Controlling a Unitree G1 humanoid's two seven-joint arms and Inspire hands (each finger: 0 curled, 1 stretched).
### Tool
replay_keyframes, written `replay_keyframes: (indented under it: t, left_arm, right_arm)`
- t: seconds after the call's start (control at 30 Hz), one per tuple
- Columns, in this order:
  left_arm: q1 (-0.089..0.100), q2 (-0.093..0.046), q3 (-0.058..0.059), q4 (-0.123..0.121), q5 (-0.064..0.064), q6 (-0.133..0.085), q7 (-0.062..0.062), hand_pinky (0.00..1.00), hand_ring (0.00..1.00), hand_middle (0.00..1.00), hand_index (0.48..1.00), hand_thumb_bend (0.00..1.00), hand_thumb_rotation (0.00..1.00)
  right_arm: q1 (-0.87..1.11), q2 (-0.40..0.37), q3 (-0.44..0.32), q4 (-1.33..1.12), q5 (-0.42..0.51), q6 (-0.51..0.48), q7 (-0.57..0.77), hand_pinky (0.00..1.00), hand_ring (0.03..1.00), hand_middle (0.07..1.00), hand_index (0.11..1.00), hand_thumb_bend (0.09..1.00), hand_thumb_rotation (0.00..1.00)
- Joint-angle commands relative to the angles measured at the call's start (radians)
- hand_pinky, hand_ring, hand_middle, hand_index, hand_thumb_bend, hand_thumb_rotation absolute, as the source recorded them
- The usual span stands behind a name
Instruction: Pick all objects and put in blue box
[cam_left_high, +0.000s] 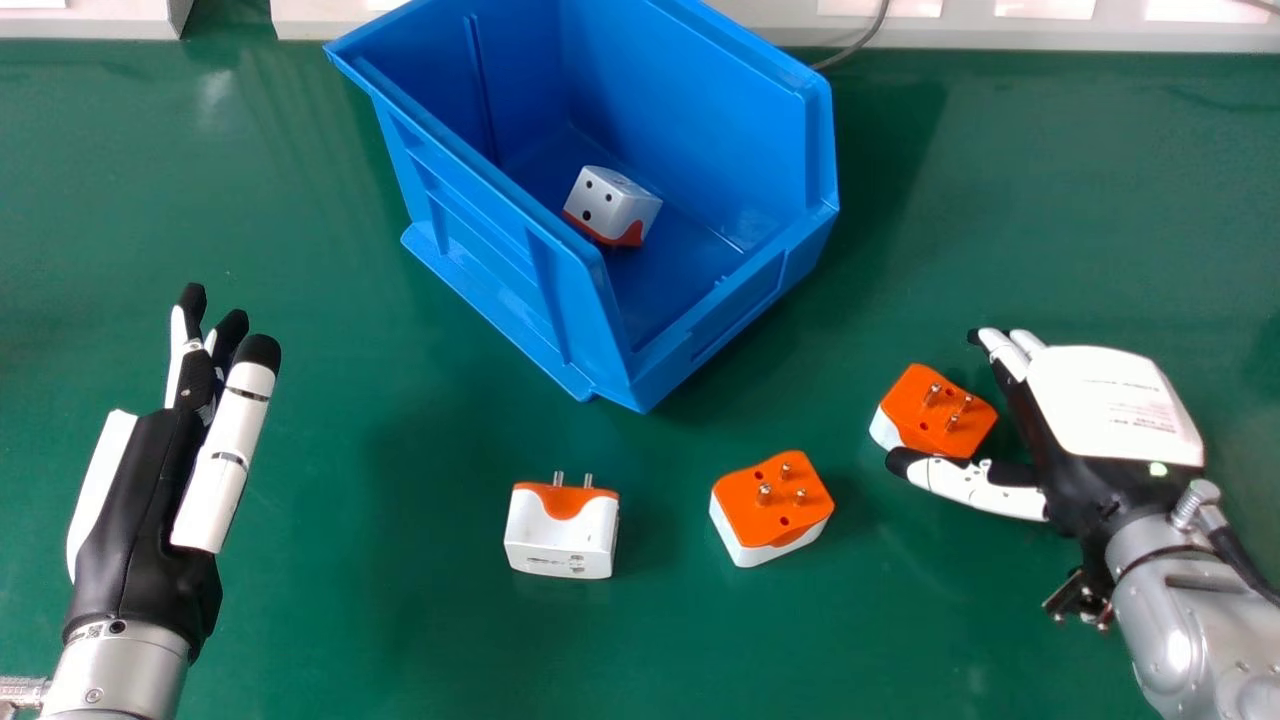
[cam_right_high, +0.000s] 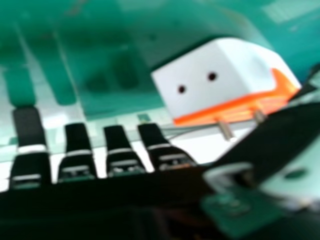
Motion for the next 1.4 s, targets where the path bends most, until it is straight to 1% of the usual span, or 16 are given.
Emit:
replay_keyframes:
  t: [0.0, 0.2, 0.3, 0.33, 0.37, 0.4, 0.43, 0.47, 0.5, 0.57, 0.7, 0.8, 0.93, 1.07, 1.2, 1.37]
  left_arm:
    - [0.006, 0.016, 0.01, -0.029, 0.006, -0.002, -0.003, 1.0, 1.0, 1.0, 0.994, 0.39, 0.92]
    - [0.013, 0.015, 0.01, -0.042, 0.008, 0.0, -0.002, 1.0, 1.0, 1.0, 0.993, 0.4, 0.92]
    - [0.015, 0.015, 0.01, -0.044, 0.009, 0.0, -0.001, 1.0, 1.0, 1.0, 0.993, 0.4, 0.92]
    - [0.014, 0.015, 0.01, -0.045, 0.009, 0.0, -0.001, 1.0, 1.0, 1.0, 0.993, 0.4, 0.92]
    - [0.014, 0.015, 0.01, -0.046, 0.009, 0.001, -0.001, 1.0, 1.0, 1.0, 0.993, 0.4, 0.92]
    - [0.013, 0.015, 0.01, -0.045, 0.009, 0.001, -0.001, 1.0, 1.0, 1.0, 0.992, 0.4, 0.92]
    - [0.013, 0.015, 0.01, -0.044, 0.008, 0.001, -0.001, 1.0, 1.0, 1.0, 0.992, 0.4, 0.92]
    - [0.013, 0.015, 0.01, -0.045, 0.008, 0.002, -0.001, 1.0, 1.0, 1.0, 0.992, 0.4, 0.92]
    - [0.014, 0.014, 0.01, -0.048, 0.008, 0.003, -0.001, 1.0, 1.0, 1.0, 0.992, 0.41, 0.92]
    - [0.011, 0.014, 0.01, -0.045, 0.008, 0.003, -0.001, 1.0, 1.0, 1.0, 0.991, 0.41, 0.92]
    - [0.008, 0.014, 0.008, -0.046, 0.009, 0.004, 0.0, 1.0, 1.0, 1.0, 0.991, 0.42, 0.91]
    - [0.006, 0.015, 0.008, -0.047, 0.009, 0.006, 0.0, 1.0, 1.0, 1.0, 0.99, 0.42, 0.91]
    - [0.003, 0.014, 0.007, -0.041, 0.009, 0.005, -0.001, 1.0, 1.0, 1.0, 0.99, 0.43, 0.91]
    - [0.003, 0.013, 0.006, -0.042, 0.009, 0.007, -0.001, 1.0, 1.0, 1.0, 0.989, 0.44, 0.91]
    - [0.001, 0.013, 0.004, -0.044, 0.01, 0.01, -0.001, 1.0, 1.0, 1.0, 0.988, 0.44, 0.91]
    - [0.002, 0.011, 0.005, -0.045, 0.008, 0.01, -0.002, 1.0, 1.0, 1.0, 0.988, 0.44, 0.91]
  right_arm:
    - [-0.004, -0.013, 0.008, 0.027, 0.017, 0.005, 0.031, 0.76, 0.851, 0.889, 0.881, 0.462, 0.85]
    - [-0.032, -0.028, 0.044, 0.046, -0.011, 0.008, 0.054, 0.7, 0.76, 0.784, 0.79, 0.444, 0.85]
    - [-0.041, -0.028, 0.05, 0.063, -0.014, 0.0, 0.008, 0.68, 0.732, 0.75, 0.756, 0.435, 0.84]
    - [-0.039, -0.024, 0.045, 0.067, -0.008, -0.003, -0.014, 0.59, 0.629, 0.647, 0.636, 0.412, 0.75]
    - [-0.036, -0.021, 0.041, 0.068, -0.001, -0.005, -0.034, 0.59, 0.629, 0.647, 0.636, 0.412, 0.75]
    - [-0.034, -0.019, 0.039, 0.071, 0.003, -0.008, -0.051, 0.52, 0.545, 0.563, 0.54, 0.401, 0.67]
    - [-0.034, -0.017, 0.037, 0.073, 0.008, -0.009, -0.06, 0.52, 0.545, 0.563, 0.54, 0.401, 0.67]
    - [-0.033, -0.017, 0.036, 0.074, 0.013, -0.008, -0.065, 0.44, 0.457, 0.482, 0.455, 0.398, 0.58]
    - [-0.033, -0.016, 0.035, 0.075, 0.019, -0.006, -0.064, 0.28, 0.312, 0.357, 0.327, 0.384, 0.42]
    - [-0.036, -0.019, 0.035, 0.079, 0.026, -0.006, -0.061, 0.19, 0.234, 0.287, 0.248, 0.37, 0.3]
    - [-0.039, -0.023, 0.037, 0.073, 0.03, 0.008, -0.038, 0.15, 0.196, 0.261, 0.216, 0.36, 0.26]
    - [-0.039, -0.024, 0.035, 0.066, 0.035, 0.017, -0.03, 0.24, 0.29, 0.356, 0.258, 0.326, 0.28]
    - [-0.034, -0.021, 0.033, 0.058, 0.045, 0.021, -0.041, 0.22, 0.277, 0.36, 0.261, 0.312, 0.27]
    - [-0.009, -0.012, 0.015, 0.013, 0.056, 0.038, -0.056, 0.26, 0.326, 0.411, 0.31, 0.302, 0.27]
    - [0.04, 0.042, -0.028, -0.103, 0.089, 0.086, -0.082, 0.16, 0.204, 0.284, 0.237, 0.321, 0.24]
    - [0.094, 0.098, -0.062, -0.226, 0.108, 0.106, -0.123, 0.09, 0.131, 0.193, 0.183, 0.339, 0.21]
